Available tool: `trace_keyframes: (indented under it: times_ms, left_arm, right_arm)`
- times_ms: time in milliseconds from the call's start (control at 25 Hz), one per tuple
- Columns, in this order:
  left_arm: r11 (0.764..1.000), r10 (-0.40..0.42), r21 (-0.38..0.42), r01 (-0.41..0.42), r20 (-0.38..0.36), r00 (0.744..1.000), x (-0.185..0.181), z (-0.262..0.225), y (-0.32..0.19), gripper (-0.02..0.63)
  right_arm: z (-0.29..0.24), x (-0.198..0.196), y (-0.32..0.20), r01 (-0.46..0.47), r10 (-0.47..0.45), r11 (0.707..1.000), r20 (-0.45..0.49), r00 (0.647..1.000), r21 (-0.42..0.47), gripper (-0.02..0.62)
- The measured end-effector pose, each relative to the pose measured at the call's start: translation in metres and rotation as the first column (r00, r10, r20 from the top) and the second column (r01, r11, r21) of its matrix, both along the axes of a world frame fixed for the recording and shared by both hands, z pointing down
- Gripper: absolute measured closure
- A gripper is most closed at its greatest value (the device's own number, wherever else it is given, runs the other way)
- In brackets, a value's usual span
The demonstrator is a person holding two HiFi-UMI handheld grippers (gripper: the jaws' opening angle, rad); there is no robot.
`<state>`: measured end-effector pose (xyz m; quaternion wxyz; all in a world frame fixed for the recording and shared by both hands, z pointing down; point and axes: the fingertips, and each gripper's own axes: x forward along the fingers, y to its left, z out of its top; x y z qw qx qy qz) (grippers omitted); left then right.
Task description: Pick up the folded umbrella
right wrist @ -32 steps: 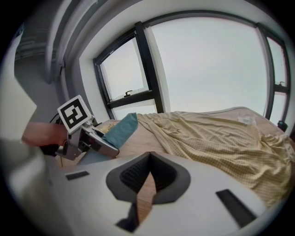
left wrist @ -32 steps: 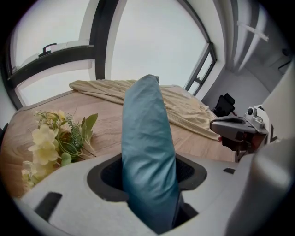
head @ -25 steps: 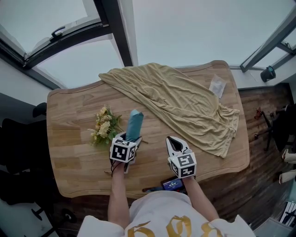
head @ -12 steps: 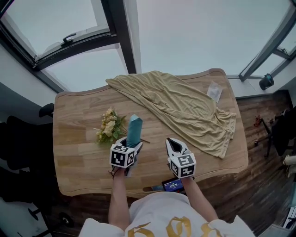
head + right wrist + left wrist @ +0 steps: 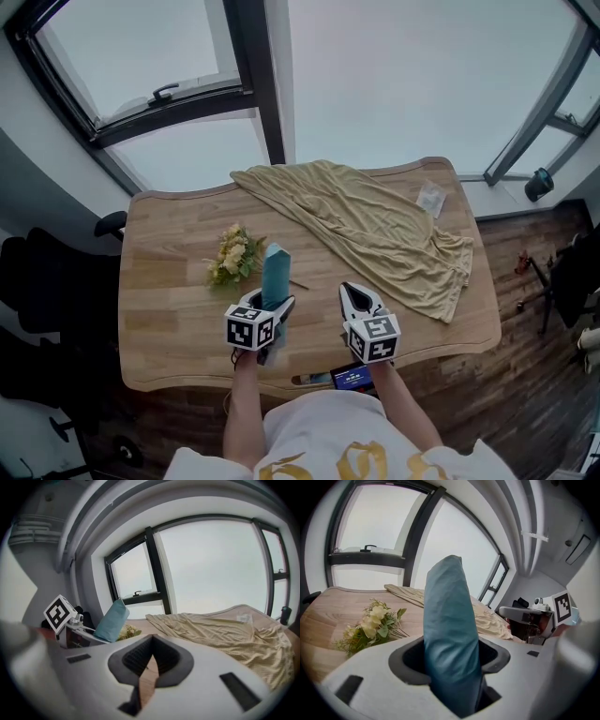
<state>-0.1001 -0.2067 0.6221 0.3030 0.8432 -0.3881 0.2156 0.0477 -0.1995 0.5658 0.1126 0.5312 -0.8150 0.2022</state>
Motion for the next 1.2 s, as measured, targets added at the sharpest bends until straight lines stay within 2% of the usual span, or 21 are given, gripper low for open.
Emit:
trace_keyframes:
  times_ms: [280,520,720,1200]
  left_arm:
    - [0.997,-0.047,0.054,0.051,-0.067,0.997,-0.004,-0.025,0.027,0.325]
    - [0.99,-0.073,0.108,0.094,-0.183,0.98,-0.008,-0.047,0.046,0.325]
    - [0.977,-0.061,0.186,0.101,-0.21,0.976,-0.01,-0.064,0.057,0.325]
    - [0.958,-0.127,0.216,0.187,-0.262,0.957,-0.012,-0.081,0.086,0.325]
  right_arm:
    - [-0.017,0.005,0.027,-0.036,0.035,0.999,0.024,0.999,0.022,0.585]
    - [-0.031,0.005,0.05,-0.073,0.072,0.996,0.02,0.997,0.059,0.584]
    - [-0.042,-0.003,0.061,-0.065,0.063,0.995,0.027,0.998,0.079,0.585]
    - [-0.049,-0.009,0.084,0.016,-0.017,0.996,0.008,1.0,0.089,0.585]
